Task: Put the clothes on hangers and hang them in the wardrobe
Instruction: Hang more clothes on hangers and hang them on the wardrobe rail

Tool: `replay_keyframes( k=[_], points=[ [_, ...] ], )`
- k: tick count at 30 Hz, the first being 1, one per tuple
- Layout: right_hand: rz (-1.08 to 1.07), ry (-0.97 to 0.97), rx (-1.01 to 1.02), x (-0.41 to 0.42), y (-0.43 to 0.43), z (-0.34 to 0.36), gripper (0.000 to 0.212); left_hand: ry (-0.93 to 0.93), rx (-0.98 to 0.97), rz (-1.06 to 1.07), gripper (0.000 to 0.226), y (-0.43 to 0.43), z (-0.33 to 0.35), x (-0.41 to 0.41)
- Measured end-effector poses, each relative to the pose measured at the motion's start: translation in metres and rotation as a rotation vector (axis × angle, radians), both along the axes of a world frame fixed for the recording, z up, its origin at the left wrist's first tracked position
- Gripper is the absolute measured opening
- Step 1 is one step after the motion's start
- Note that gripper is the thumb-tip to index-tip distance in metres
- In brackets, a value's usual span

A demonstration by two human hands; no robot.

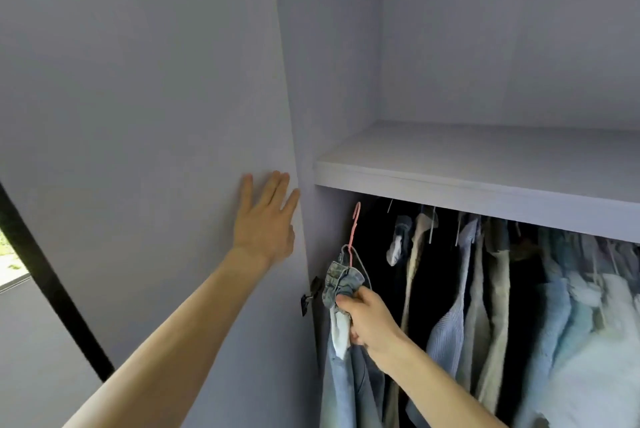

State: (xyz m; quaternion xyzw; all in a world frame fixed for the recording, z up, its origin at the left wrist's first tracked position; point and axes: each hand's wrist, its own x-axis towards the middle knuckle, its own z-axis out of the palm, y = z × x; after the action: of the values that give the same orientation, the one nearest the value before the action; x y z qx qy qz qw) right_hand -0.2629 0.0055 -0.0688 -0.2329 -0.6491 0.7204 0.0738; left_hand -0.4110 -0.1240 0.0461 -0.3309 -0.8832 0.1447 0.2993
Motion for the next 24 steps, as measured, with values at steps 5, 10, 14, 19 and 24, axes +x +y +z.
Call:
replay_keyframes(
  k=[5, 10, 14, 19, 24],
  points=[
    [-0.020, 0.069, -0.107, -0.067, 0.016, -0.007, 0.009, 0.225, 0.003, -0.004, 0.074, 0.001, -0.017, -0.042],
    [-0.107, 0.100, -0.092, -0.136, 0.038, -0.009, 0.011, 0.371, 0.014, -0.027, 0.072, 0.005, -0.033, -0.059],
    [-0.162, 0.118, -0.039, -0.185, 0.065, -0.010, 0.015, 0.429, 0.033, -0.016, 0.073, 0.008, -0.038, -0.065],
    [-0.213, 0.106, 0.096, -0.232, 0.094, -0.010, 0.012, 0.516, 0.041, -0.027, 0.073, 0.006, -0.041, -0.074],
    [-0.300, 0.126, 0.250, -0.254, 0.101, -0.027, 0.014, 0.577, 0.046, -0.031, 0.072, 0.008, -0.043, -0.079]
  ],
)
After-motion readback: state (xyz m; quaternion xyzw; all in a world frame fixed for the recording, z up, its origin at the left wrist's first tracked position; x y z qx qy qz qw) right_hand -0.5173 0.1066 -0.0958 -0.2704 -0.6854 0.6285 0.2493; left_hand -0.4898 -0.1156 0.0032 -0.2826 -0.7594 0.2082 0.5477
